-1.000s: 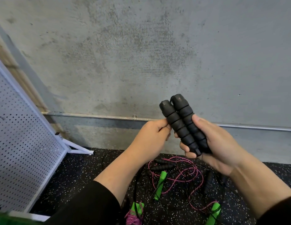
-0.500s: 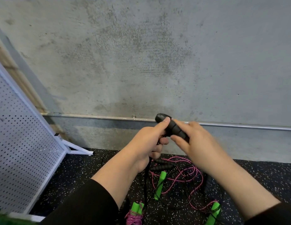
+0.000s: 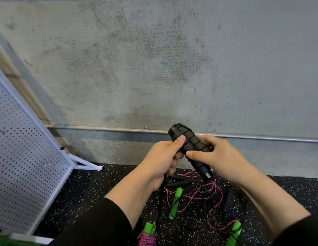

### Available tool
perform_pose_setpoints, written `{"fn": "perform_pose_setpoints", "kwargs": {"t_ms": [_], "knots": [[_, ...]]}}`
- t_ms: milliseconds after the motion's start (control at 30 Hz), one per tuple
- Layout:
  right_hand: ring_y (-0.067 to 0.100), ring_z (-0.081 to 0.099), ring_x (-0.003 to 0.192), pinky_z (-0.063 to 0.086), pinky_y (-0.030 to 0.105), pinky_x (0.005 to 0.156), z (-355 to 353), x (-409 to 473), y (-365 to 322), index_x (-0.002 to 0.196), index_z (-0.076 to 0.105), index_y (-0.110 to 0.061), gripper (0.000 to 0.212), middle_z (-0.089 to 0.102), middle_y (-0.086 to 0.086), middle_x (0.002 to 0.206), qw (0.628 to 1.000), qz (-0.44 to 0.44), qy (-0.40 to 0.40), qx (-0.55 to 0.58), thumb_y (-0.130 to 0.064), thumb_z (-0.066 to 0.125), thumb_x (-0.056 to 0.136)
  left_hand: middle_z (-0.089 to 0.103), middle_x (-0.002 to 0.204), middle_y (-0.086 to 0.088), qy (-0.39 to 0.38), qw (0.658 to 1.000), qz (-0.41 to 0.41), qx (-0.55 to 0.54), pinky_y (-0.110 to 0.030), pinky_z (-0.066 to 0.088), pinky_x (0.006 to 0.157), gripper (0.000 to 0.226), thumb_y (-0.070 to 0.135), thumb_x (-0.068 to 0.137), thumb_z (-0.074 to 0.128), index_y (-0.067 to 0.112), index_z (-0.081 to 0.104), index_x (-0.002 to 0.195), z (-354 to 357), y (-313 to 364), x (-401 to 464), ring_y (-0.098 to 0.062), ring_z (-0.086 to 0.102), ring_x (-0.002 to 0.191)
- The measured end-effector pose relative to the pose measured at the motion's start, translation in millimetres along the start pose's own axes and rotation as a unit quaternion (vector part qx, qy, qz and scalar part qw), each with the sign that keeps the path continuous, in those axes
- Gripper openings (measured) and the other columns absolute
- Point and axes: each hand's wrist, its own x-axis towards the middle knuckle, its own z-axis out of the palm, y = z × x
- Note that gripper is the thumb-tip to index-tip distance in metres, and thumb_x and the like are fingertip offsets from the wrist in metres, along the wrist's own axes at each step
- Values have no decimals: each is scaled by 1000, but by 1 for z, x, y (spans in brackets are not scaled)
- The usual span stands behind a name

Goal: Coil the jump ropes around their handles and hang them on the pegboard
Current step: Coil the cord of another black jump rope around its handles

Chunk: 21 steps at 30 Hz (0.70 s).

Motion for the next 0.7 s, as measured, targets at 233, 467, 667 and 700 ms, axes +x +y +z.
{"fn": "perform_pose_setpoints", "kwargs": {"t_ms": [233,467,667,700], "knots": [[33,73,87,62,44,70,-2,-6,9,128,57,-21,48,69,16,116,934,140,-116,308,-5,74,87,39,71,-5,-39,999,21,28,-23,20,44,40,46,100,57,17,52,75,0,3,0,-10,22,49],[29,68,68,56,35,57,-5,2,11,131,56,-37,61,71,3,100,991,32,-39,123,-2,75,85,47,65,2,-9,996,-20,90,-21,20,43,41,50,100,57,13,65,85,-1,1,-1,-9,25,47],[11,62,72,45,26,62,-11,7,22,126,38,-52,70,61,-11,113,993,-44,44,-99,-11,76,84,41,56,8,-13,993,-98,64,-21,19,43,60,59,99,52,4,72,112,-2,7,-3,-7,23,43],[10,62,78,45,28,65,-9,6,23,128,36,-53,71,60,-14,118,989,-56,47,-130,-12,76,85,41,57,8,-14,993,-109,47,-21,18,42,65,62,98,52,3,71,114,-1,8,-3,-6,22,43]]}}
